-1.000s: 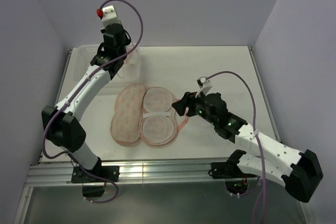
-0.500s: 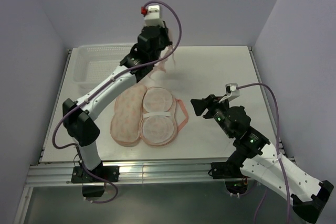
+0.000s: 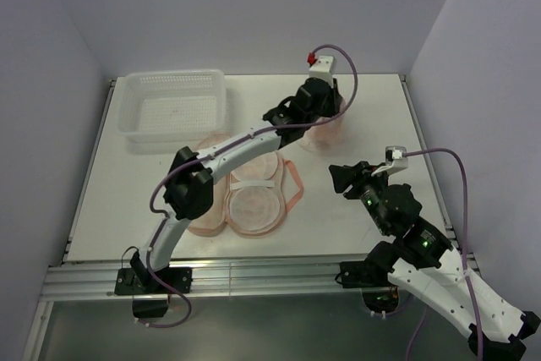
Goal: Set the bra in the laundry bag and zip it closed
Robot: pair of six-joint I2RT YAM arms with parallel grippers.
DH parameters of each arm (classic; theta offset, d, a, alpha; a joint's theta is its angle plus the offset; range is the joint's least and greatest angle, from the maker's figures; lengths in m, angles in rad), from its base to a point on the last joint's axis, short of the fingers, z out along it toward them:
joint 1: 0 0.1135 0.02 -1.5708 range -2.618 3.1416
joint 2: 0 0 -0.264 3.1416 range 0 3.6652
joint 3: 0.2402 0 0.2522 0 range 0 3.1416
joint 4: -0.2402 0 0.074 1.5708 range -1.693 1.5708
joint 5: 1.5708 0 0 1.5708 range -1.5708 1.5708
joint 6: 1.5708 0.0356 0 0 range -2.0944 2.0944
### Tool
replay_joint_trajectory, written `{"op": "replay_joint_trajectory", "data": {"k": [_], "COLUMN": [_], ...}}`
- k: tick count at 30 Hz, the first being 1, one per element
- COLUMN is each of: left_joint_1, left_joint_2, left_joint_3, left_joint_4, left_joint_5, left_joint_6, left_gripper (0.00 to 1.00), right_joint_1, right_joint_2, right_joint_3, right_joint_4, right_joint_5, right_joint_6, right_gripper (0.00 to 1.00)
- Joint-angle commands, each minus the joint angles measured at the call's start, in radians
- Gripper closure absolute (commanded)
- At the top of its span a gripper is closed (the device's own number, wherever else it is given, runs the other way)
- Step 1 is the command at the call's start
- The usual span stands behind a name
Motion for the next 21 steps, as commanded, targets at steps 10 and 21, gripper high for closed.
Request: {"op": "replay_joint_trajectory", "data": {"k": [10, 21], "left_joint_1": [-0.003, 0.051], "left_joint_2": [-0.051, -0.83], "left_joint_3": [0.066, -0.95], "left_joint_4": [-0.001, 0.21], "left_joint_5": [0.173, 0.067], "left_joint_6": [-0.001, -0.135], "left_gripper": [0.03, 0.29], "right_joint_1": [0.004, -0.189], "right_joint_2": [0.02, 0.51], "right_joint_3": [-0.007, 0.103], "right_joint_4": [-0.077, -0.029], "right_joint_5": [0.053, 0.032], "right_joint_6": [0.039, -0.038], "right_gripper": [0.68, 0.92]}}
